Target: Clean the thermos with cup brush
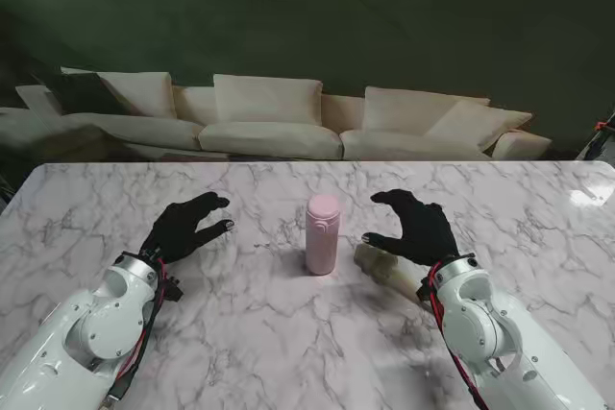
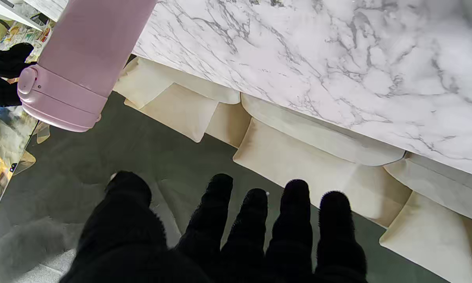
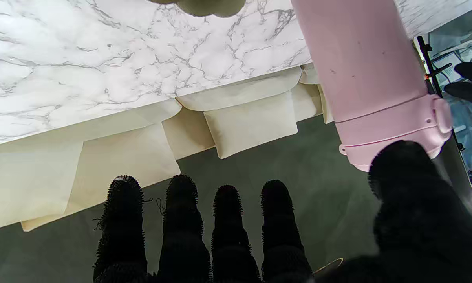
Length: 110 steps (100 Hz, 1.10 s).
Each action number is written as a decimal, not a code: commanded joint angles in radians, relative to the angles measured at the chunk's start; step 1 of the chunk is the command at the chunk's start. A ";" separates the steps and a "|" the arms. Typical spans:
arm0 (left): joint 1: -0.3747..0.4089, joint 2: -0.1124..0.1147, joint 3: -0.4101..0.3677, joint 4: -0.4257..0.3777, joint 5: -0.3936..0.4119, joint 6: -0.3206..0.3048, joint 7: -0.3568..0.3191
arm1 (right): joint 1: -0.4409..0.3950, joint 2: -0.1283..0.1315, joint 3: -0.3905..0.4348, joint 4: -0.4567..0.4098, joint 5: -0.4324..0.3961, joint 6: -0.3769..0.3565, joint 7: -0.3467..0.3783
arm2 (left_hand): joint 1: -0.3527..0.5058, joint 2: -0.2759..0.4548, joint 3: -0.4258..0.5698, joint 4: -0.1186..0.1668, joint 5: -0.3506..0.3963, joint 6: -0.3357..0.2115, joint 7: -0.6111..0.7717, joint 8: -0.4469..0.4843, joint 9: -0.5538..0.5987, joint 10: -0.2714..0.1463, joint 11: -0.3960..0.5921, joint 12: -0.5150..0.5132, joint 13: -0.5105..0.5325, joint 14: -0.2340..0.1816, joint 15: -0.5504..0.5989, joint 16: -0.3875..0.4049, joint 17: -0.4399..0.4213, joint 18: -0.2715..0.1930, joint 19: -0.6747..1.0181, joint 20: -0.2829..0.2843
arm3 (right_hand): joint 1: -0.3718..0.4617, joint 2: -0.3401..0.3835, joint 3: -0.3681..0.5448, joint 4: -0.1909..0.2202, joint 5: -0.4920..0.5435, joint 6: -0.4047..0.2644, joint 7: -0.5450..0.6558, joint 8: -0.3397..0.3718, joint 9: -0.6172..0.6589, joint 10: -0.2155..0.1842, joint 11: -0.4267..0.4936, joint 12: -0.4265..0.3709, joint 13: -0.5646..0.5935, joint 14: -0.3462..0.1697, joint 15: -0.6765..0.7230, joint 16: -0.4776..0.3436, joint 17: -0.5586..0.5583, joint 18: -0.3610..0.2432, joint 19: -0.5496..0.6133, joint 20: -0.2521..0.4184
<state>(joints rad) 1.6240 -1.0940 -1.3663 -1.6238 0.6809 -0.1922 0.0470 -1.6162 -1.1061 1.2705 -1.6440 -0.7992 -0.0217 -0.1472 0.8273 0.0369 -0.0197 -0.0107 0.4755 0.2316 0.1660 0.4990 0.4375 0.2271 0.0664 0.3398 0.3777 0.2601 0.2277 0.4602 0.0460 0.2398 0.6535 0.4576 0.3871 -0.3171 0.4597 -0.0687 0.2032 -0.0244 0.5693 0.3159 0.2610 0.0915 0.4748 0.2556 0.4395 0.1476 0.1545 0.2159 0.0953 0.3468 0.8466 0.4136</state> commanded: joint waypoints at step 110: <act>-0.025 0.000 0.022 0.028 0.003 0.016 -0.018 | 0.094 0.036 0.019 -0.101 -0.125 -0.194 0.140 | 0.030 0.045 -0.014 0.002 -0.022 -0.009 -0.016 0.003 0.010 -0.012 0.005 -0.005 0.007 0.007 -0.028 0.006 -0.010 0.016 -0.044 0.024 | -0.159 -0.077 0.074 -0.017 -0.012 -0.038 -0.059 0.002 -0.068 0.024 0.018 0.003 -0.030 -0.003 0.035 0.051 -0.013 -0.006 0.029 0.036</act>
<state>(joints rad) 1.6017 -1.0932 -1.3483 -1.6005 0.6875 -0.1795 0.0448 -1.5626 -1.0716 1.3158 -1.7277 -0.9197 -0.2035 -0.0227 0.8273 0.0380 -0.0197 -0.0107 0.4756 0.2316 0.1660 0.4990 0.4375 0.2271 0.0664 0.3398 0.3777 0.2603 0.2274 0.4603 0.0460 0.2400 0.6417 0.4595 0.2640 -0.3578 0.5189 -0.0708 0.2032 -0.0372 0.5328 0.3159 0.2185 0.1088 0.4766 0.2563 0.4017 0.1476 0.1785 0.2393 0.0933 0.3469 0.8656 0.4363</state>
